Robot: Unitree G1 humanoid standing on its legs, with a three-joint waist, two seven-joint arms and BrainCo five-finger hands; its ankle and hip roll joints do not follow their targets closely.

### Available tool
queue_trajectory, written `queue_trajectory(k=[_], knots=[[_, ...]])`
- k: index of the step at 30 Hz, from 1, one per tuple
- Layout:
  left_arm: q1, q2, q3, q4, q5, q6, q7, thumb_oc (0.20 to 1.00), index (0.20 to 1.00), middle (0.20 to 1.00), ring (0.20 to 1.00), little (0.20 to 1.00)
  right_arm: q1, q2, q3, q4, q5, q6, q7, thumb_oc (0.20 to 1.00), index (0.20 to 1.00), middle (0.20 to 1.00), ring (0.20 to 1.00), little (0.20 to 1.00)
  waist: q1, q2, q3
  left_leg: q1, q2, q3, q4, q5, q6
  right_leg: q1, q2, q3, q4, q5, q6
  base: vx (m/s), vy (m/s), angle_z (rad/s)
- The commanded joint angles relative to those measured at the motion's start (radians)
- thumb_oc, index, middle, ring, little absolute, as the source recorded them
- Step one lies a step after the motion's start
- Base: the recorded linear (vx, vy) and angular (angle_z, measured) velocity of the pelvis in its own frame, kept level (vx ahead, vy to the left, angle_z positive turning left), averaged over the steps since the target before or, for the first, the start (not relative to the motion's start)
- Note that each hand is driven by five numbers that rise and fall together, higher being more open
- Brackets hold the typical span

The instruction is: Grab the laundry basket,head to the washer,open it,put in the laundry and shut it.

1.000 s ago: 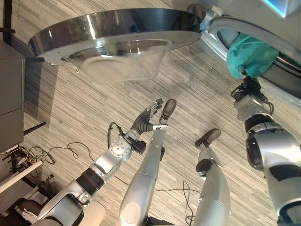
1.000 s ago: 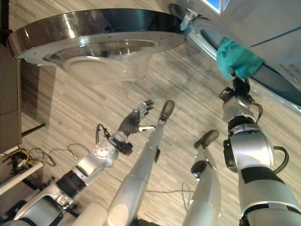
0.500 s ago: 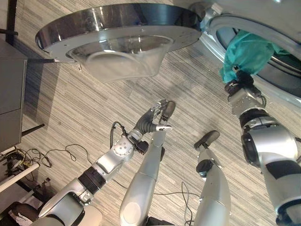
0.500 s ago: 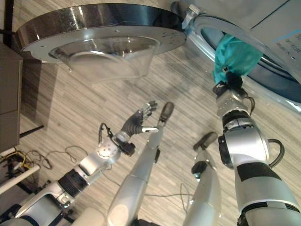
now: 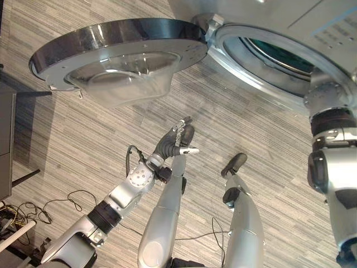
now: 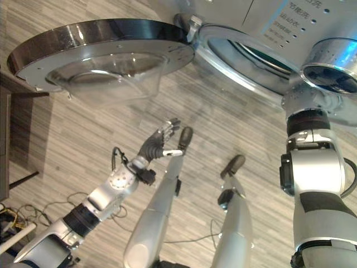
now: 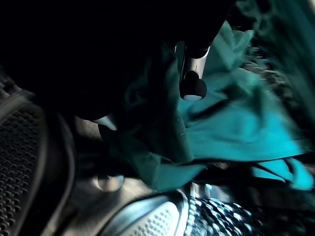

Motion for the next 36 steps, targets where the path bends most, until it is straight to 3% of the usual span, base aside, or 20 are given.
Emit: queue_trajectory(k=[1, 2, 4, 5, 6, 7, 9, 10, 16, 21, 25, 26, 29, 31, 36], knots=[[0.045, 0.011, 0.015, -0.011, 0.001, -0.046, -0.004, 1.0, 1.0, 1.0, 1.0, 1.0, -0.068, -0.15, 0.128, -0.067, -0.15, -0.002, -0.021, 1.0, 1.0, 1.0, 1.0, 1.0, -0.015, -0.055, -0.048, 0.083, -0.016, 0.071, 0.026, -0.203, -0.011, 0.229, 0.082, 0.05, -0.21, -0.076, 0.035, -0.03, 0.006, -0.06], [0.041, 0.008, 0.016, -0.014, -0.005, -0.049, 0.0, 1.0, 1.0, 1.0, 1.0, 1.0, -0.048, -0.102, 0.179, 0.009, -0.18, 0.069, 0.012, 1.0, 1.0, 1.0, 1.0, 1.0, -0.019, -0.059, -0.041, 0.081, -0.012, 0.077, 0.029, -0.201, -0.011, 0.225, 0.081, 0.052, -0.213, -0.071, 0.031, -0.03, 0.006, -0.06], [0.038, 0.003, 0.02, -0.013, -0.01, -0.05, 0.004, 1.0, 1.0, 1.0, 1.0, 1.0, -0.046, -0.067, 0.2, 0.057, -0.191, 0.099, 0.034, 1.0, 1.0, 1.0, 1.0, 1.0, -0.024, -0.06, -0.037, 0.079, -0.01, 0.079, 0.03, -0.2, -0.011, 0.222, 0.081, 0.053, -0.213, -0.067, 0.03, -0.02, -0.01, -0.07], [0.024, -0.011, 0.021, -0.012, -0.013, -0.049, 0.01, 1.0, 1.0, 1.0, 1.0, 1.0, -0.017, 0.009, 0.21, 0.09, -0.192, 0.128, 0.056, 1.0, 1.0, 1.0, 1.0, 1.0, -0.029, -0.06, -0.03, 0.079, -0.008, 0.082, 0.03, -0.198, -0.01, 0.223, 0.083, 0.055, -0.216, -0.062, 0.027, -0.02, -0.012, -0.09], [0.026, -0.011, 0.022, -0.011, -0.013, -0.049, 0.011, 1.0, 1.0, 1.0, 1.0, 1.0, -0.015, 0.011, 0.209, 0.089, -0.193, 0.128, 0.056, 1.0, 1.0, 1.0, 1.0, 1.0, -0.031, -0.061, -0.03, 0.08, -0.008, 0.082, 0.03, -0.197, -0.01, 0.224, 0.083, 0.055, -0.217, -0.062, 0.027, -0.02, -0.01, -0.1], [0.009, -0.026, 0.025, -0.003, -0.008, -0.045, 0.018, 1.0, 1.0, 1.0, 1.0, 1.0, 0.022, 0.086, 0.194, 0.086, -0.171, 0.128, 0.074, 1.0, 1.0, 1.0, 1.0, 1.0, -0.035, -0.061, -0.025, 0.082, -0.007, 0.085, 0.027, -0.195, -0.01, 0.226, 0.085, 0.057, -0.22, -0.058, 0.026, -0.01, -0.005, -0.08], [0.01, -0.024, 0.024, -0.002, -0.007, -0.045, 0.018, 1.0, 1.0, 1.0, 1.0, 1.0, 0.027, 0.088, 0.192, 0.081, -0.172, 0.127, 0.072, 1.0, 1.0, 1.0, 1.0, 1.0, -0.035, -0.063, -0.026, 0.083, -0.007, 0.085, 0.026, -0.195, -0.01, 0.227, 0.085, 0.057, -0.221, -0.058, 0.026, -0.01, 0.007, -0.12], [0.003, -0.044, 0.044, 0.006, 0.01, -0.042, 0.029, 1.0, 1.0, 1.0, 1.0, 1.0, 0.115, 0.173, 0.167, -0.005, -0.158, 0.103, 0.099, 1.0, 1.0, 1.0, 1.0, 1.0, -0.041, -0.061, -0.018, 0.089, -0.007, 0.09, 0.027, -0.193, -0.01, 0.234, 0.087, 0.06, -0.222, -0.054, 0.026, -0.02, 0.019, -0.14], [0.054, -0.058, 0.086, 0.043, 0.058, -0.035, 0.024, 1.0, 1.0, 1.0, 1.0, 1.0, 0.385, 0.244, 0.151, -0.266, -0.211, 0.07, 0.153, 1.0, 1.0, 1.0, 1.0, 1.0, -0.067, -0.076, -0.023, 0.118, 0.0, 0.101, 0.033, -0.197, -0.006, 0.258, 0.087, 0.059, -0.222, -0.042, 0.028, -0.01, 0.006, -0.02], [0.152, -0.031, 0.135, 0.135, 0.157, -0.019, -0.004, 1.0, 1.0, 1.0, 1.0, 1.0, 0.732, 0.241, 0.206, -0.421, -0.403, 0.143, 0.212, 1.0, 1.0, 1.0, 1.0, 1.0, -0.105, -0.112, -0.066, 0.215, 0.019, 0.116, 0.02, -0.199, -0.004, 0.345, 0.091, 0.062, -0.241, -0.018, 0.038, 0.0, 0.0, -0.05], [0.268, -0.018, 0.203, 0.292, 0.278, 0.014, -0.02, 1.0, 1.0, 1.0, 1.0, 1.0, 1.049, 0.251, 0.224, -0.457, -0.516, 0.225, 0.315, 1.0, 1.0, 1.0, 1.0, 1.0, -0.137, -0.127, -0.131, 0.378, 0.029, 0.129, -0.031, -0.173, 0.004, 0.479, 0.089, 0.053, -0.272, 0.012, 0.037, 0.04, 0.016, -0.22], [0.3, -0.04, 0.236, 0.4, 0.336, 0.026, -0.008, 1.0, 1.0, 1.0, 1.0, 1.0, 1.137, 0.27, 0.207, -0.452, -0.528, 0.245, 0.338, 1.0, 1.0, 1.0, 1.0, 1.0, -0.154, -0.125, -0.161, 0.448, 0.031, 0.136, -0.051, -0.176, 0.003, 0.531, 0.091, 0.055, -0.279, 0.013, 0.037, -0.01, 0.064, -0.16], [0.324, -0.079, 0.267, 0.522, 0.361, 0.039, 0.009, 1.0, 1.0, 1.0, 1.0, 1.0, 1.206, 0.278, 0.186, -0.449, -0.53, 0.258, 0.351, 1.0, 1.0, 1.0, 1.0, 1.0, -0.172, -0.124, -0.183, 0.509, 0.038, 0.145, -0.064, -0.177, 0.001, 0.576, 0.092, 0.06, -0.287, 0.013, 0.037, 0.01, 0.014, -0.01], [0.342, -0.158, 0.317, 0.764, 0.408, 0.058, 0.036, 1.0, 1.0, 1.0, 1.0, 1.0, 1.283, 0.297, 0.145, -0.423, -0.548, 0.27, 0.353, 1.0, 1.0, 1.0, 1.0, 1.0, -0.203, -0.116, -0.227, 0.588, 0.049, 0.162, -0.078, -0.181, -0.001, 0.633, 0.092, 0.072, -0.293, 0.012, 0.036, 0.02, 0.038, -0.1], [0.346, -0.228, 0.372, 0.992, 0.442, 0.069, 0.075, 1.0, 1.0, 1.0, 1.0, 1.0, 1.34, 0.307, 0.085, -0.42, -0.539, 0.267, 0.352, 1.0, 1.0, 1.0, 1.0, 1.0, -0.231, -0.103, -0.271, 0.648, 0.053, 0.182, -0.087, -0.181, 0.0, 0.675, 0.093, 0.092, -0.303, 0.023, 0.039, 0.02, 0.038, -0.18]])
